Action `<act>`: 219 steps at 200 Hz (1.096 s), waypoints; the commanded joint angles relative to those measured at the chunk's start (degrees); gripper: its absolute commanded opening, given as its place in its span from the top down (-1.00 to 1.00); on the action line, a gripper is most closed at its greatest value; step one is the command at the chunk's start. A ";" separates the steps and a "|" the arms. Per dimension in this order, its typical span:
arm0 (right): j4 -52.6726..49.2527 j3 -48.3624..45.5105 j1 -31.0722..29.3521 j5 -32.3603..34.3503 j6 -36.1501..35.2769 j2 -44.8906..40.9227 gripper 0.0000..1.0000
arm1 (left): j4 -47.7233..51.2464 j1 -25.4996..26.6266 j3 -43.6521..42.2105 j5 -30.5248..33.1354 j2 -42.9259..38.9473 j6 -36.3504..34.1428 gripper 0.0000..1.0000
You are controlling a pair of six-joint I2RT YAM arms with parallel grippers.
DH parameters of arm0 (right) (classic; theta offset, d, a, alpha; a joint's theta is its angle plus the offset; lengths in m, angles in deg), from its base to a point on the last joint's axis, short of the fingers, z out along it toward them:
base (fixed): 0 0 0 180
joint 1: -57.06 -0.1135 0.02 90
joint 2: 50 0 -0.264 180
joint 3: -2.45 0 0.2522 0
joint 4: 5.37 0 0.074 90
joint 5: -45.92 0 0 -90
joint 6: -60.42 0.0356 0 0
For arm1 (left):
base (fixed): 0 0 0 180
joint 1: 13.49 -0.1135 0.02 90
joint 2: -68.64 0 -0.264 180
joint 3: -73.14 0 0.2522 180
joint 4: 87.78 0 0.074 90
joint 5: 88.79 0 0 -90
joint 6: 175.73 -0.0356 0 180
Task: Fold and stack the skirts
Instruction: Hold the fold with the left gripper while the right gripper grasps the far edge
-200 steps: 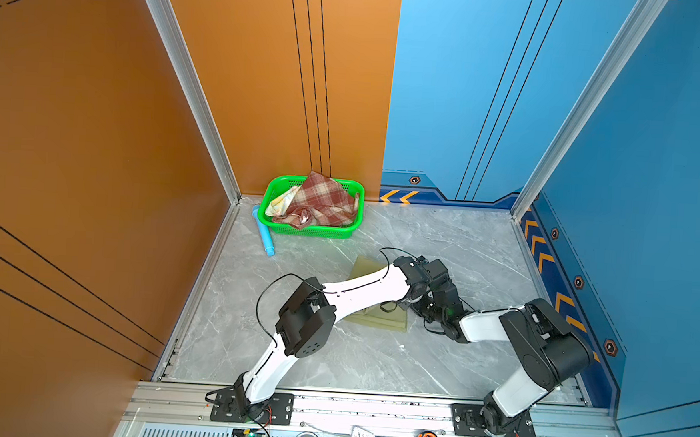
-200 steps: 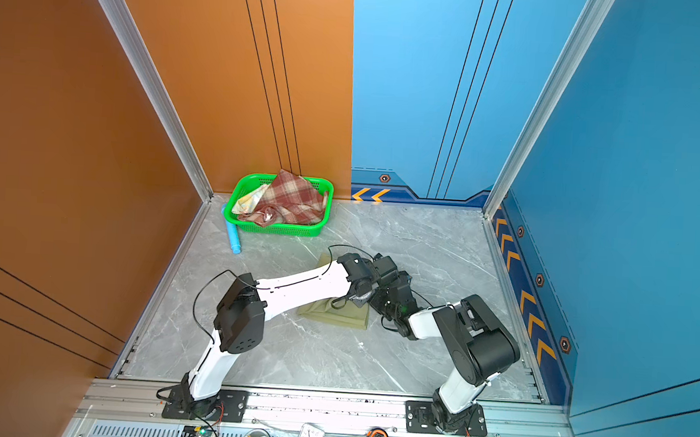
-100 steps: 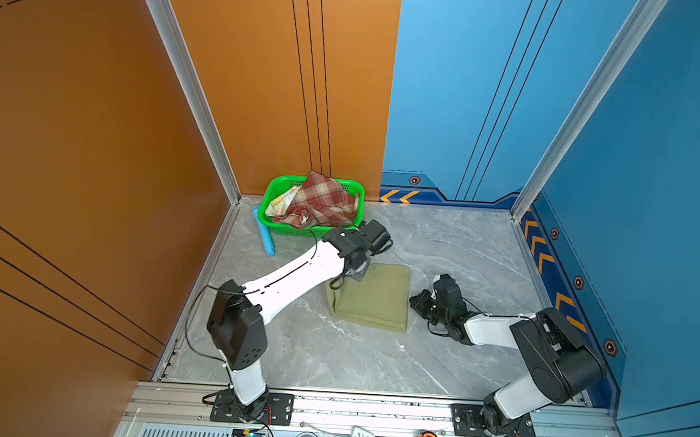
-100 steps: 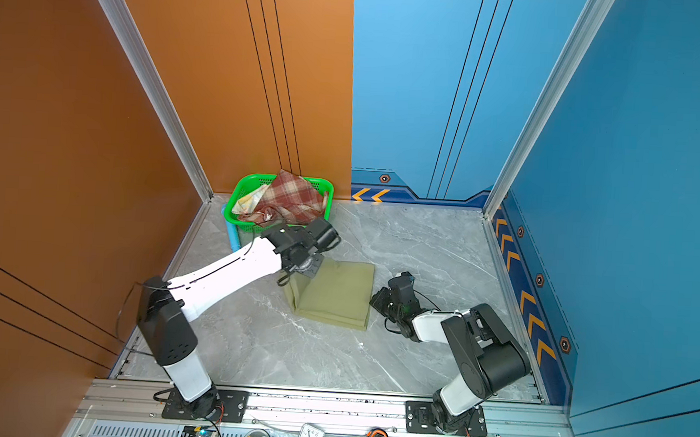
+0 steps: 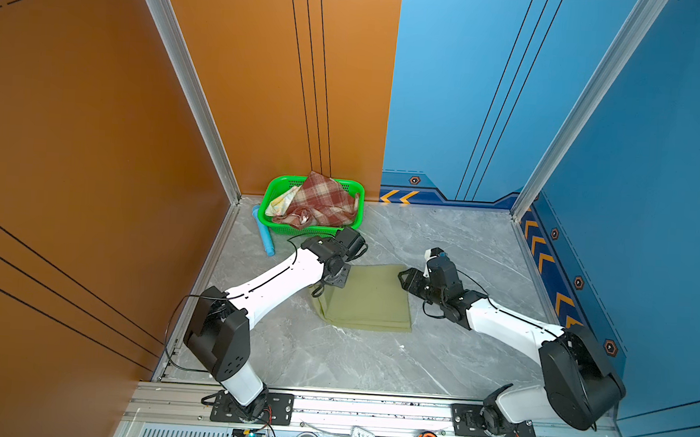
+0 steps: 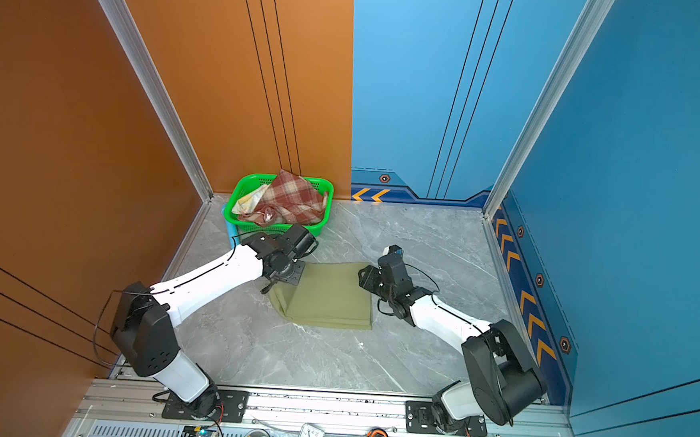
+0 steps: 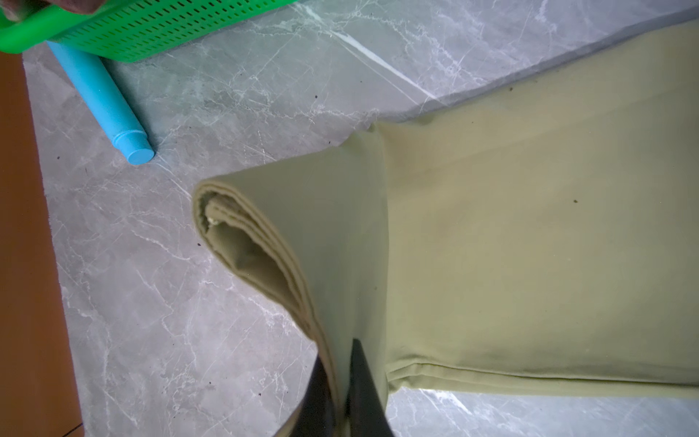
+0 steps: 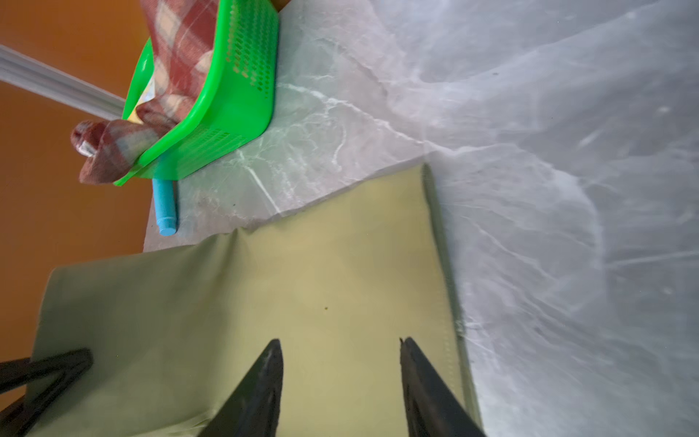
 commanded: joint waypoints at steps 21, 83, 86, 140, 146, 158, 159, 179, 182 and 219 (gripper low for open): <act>9.05 8.51 -6.19 1.51 8.29 13.49 0.25 | -1.09 -0.26 -0.47 -1.88 -1.99 0.08 1.00; 17.67 18.69 -10.03 4.43 17.26 28.05 0.49 | -1.04 -0.44 -0.06 -3.07 -4.40 -1.26 1.00; 18.30 18.95 -10.13 4.26 17.78 28.72 0.50 | -0.96 -0.46 -0.04 -3.14 -4.49 -1.28 1.00; 23.54 23.28 -11.05 4.86 23.53 38.44 0.59 | -0.96 -0.31 1.61 -4.09 -4.24 -1.96 1.00; 24.06 23.57 -11.03 5.29 24.06 39.33 0.61 | -0.96 -0.23 1.95 -4.17 -4.13 -2.04 1.00; 24.77 24.53 -11.07 5.68 24.80 40.63 0.64 | -0.92 0.00 2.69 -4.32 -3.78 -2.18 1.00; 24.73 24.69 -11.03 5.74 24.86 40.71 0.64 | -0.94 0.00 2.73 -4.37 -3.73 -2.19 1.00; 23.51 25.30 -11.11 6.97 25.66 41.15 0.67 | -0.78 0.52 4.01 -4.36 -3.08 -2.29 1.00; 23.03 25.36 -11.12 7.21 25.75 41.05 0.67 | -0.77 0.58 4.12 -4.34 -3.02 -2.29 1.00; 20.42 25.05 -10.91 7.83 26.94 40.95 0.71 | -0.77 2.07 6.43 -4.27 -2.27 -2.16 1.00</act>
